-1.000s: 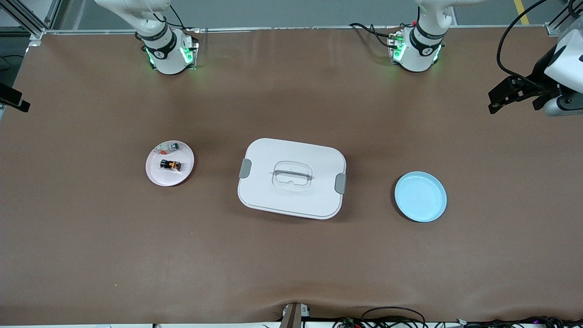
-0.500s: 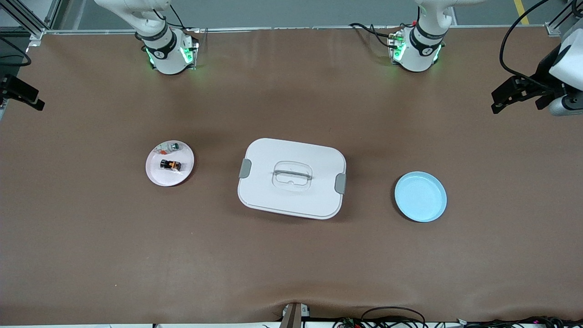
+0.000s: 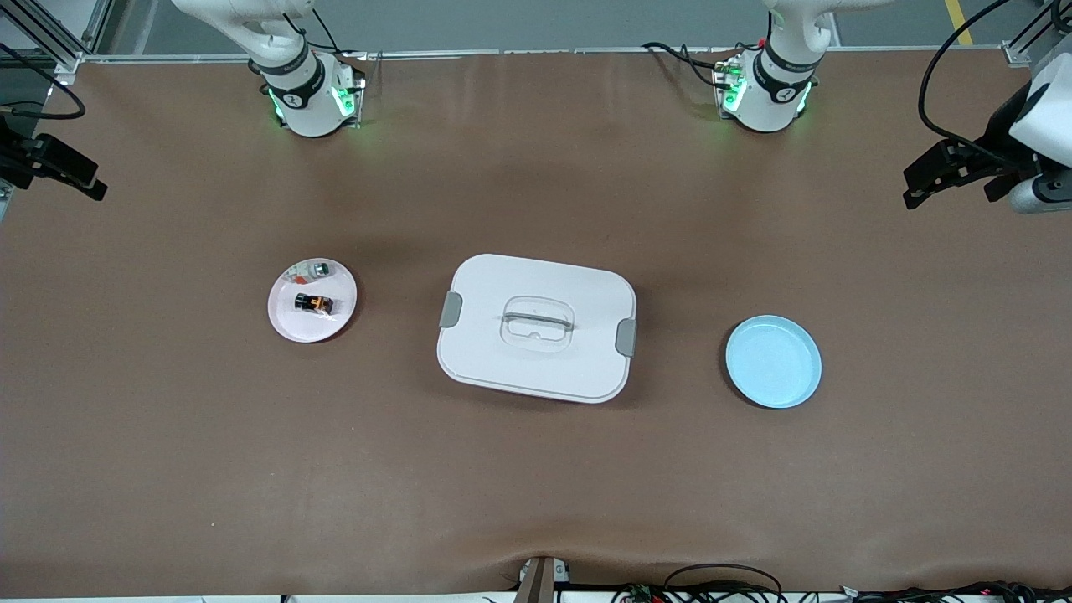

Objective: Transfer orange switch to right arm and place

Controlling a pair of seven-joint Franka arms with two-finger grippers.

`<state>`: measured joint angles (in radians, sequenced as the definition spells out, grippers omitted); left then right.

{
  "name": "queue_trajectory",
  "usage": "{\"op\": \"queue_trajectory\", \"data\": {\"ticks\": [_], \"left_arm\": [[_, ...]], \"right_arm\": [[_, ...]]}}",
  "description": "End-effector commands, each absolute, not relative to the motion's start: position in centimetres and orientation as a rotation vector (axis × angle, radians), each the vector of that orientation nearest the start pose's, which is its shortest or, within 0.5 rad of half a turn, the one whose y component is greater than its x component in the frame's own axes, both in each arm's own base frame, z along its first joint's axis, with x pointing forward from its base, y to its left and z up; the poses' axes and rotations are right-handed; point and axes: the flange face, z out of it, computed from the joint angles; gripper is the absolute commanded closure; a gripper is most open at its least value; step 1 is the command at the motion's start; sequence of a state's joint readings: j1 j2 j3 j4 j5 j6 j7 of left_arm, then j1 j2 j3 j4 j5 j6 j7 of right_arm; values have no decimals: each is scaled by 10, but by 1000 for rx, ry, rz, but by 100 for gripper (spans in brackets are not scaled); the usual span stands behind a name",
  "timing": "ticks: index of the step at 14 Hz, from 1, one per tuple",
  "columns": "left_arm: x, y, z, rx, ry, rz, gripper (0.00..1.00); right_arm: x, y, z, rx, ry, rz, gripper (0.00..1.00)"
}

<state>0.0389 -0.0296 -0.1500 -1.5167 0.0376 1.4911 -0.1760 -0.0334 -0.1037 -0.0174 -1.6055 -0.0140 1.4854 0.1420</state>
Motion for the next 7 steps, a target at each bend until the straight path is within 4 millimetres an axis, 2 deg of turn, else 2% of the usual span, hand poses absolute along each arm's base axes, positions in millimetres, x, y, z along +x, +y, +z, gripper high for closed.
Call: {"op": "queue_trajectory", "data": {"ticks": [1, 7], "left_arm": [[527, -58, 662, -3115, -77, -19, 0], [526, -66, 663, -3118, -57, -21, 0]], "right_arm": [[504, -25, 660, -3082, 364, 9, 0], [507, -22, 660, -3077, 341, 9, 0]]}}
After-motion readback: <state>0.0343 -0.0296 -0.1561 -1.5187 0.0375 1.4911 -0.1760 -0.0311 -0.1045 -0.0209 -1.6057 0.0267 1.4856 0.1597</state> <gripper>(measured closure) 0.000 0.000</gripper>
